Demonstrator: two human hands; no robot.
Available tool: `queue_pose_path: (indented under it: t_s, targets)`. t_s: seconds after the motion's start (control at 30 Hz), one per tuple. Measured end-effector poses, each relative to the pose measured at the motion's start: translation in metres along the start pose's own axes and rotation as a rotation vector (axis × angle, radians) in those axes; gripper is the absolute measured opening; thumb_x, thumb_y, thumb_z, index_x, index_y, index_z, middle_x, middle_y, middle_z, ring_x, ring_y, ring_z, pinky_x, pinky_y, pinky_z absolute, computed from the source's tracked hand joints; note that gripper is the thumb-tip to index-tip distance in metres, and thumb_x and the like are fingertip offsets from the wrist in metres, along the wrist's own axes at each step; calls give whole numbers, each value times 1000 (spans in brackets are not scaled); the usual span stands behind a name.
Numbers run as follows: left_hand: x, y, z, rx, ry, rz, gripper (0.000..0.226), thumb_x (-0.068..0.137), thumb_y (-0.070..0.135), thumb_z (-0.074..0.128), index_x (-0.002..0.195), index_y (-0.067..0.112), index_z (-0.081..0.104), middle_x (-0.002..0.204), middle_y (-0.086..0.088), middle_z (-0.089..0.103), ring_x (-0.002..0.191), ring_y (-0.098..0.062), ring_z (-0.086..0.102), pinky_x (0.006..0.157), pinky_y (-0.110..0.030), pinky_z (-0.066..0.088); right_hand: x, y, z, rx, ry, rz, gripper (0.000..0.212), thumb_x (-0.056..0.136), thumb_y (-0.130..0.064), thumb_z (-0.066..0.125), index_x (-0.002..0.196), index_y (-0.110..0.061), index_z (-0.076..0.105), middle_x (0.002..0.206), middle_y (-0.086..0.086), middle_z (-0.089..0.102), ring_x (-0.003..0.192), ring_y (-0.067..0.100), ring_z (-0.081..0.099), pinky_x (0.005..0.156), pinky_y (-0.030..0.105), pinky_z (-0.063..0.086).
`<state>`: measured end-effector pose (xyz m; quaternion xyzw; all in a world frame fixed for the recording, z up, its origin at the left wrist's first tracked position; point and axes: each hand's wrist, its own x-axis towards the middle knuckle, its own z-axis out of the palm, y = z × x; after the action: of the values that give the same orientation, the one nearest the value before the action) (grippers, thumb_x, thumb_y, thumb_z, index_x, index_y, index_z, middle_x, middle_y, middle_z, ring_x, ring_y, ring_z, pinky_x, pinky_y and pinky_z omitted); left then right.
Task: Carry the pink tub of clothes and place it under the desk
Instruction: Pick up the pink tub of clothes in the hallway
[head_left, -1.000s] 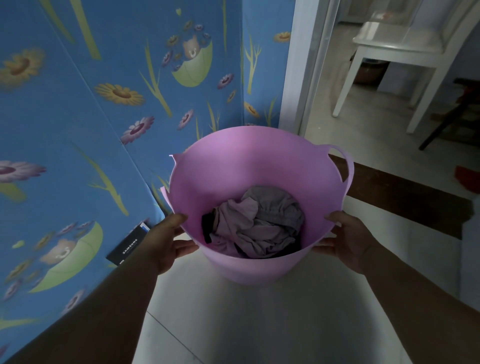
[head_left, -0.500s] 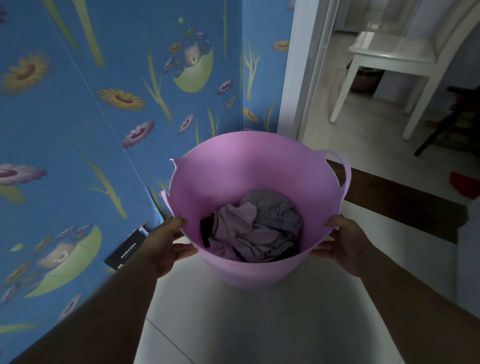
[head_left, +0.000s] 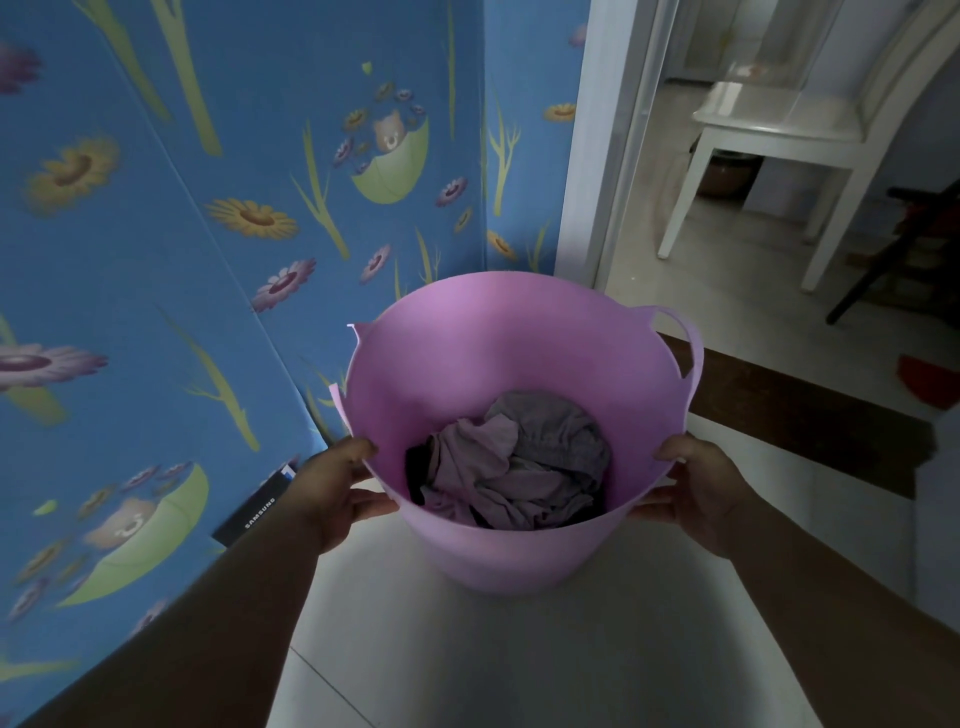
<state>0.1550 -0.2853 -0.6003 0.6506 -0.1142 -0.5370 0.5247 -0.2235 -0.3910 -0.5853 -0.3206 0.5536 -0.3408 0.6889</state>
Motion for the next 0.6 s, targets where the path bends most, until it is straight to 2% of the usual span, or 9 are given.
queue_pose_path:
  t_s: [0.1,0.2,0.33,0.47,0.6]
  targets:
    - [-1,10,5,-17,13,21,22,90,10,59,108,5,71,102,-24,73,68,-37,78,61,-43,65,-4,-9,-3,11,3,-18,51,81,-8,50,131,-13,58,123,23,62,96,53,65,63,51,62]
    - [-10,26,12,-27,1,19,21,88,10,59,105,6,70,104,-23,73,75,-39,78,63,-43,65,-11,-22,-4,35,5,-40,49,81,-8,48,128,-13,61,115,20,65,87,49,67,65,54,62]
    - [-32,50,23,-12,-18,9,18,90,8,59,105,8,68,107,-22,68,98,-43,70,59,-42,66,-28,-46,-2,46,20,-48,53,81,-8,48,133,-9,59,109,18,62,74,43,68,60,51,62]
    - [-62,84,31,-3,-9,2,15,90,7,60,103,6,66,100,-22,68,87,-41,72,62,-46,67,-58,-80,2,45,33,-52,53,81,-7,49,133,-7,58,112,20,61,78,46,67,61,53,62]
    - [-96,123,36,-22,5,-10,25,88,7,63,112,3,66,108,-26,66,91,-47,72,61,-47,66,-97,-122,10,44,38,-40,49,83,-6,49,130,-7,59,110,21,62,73,44,68,62,53,63]
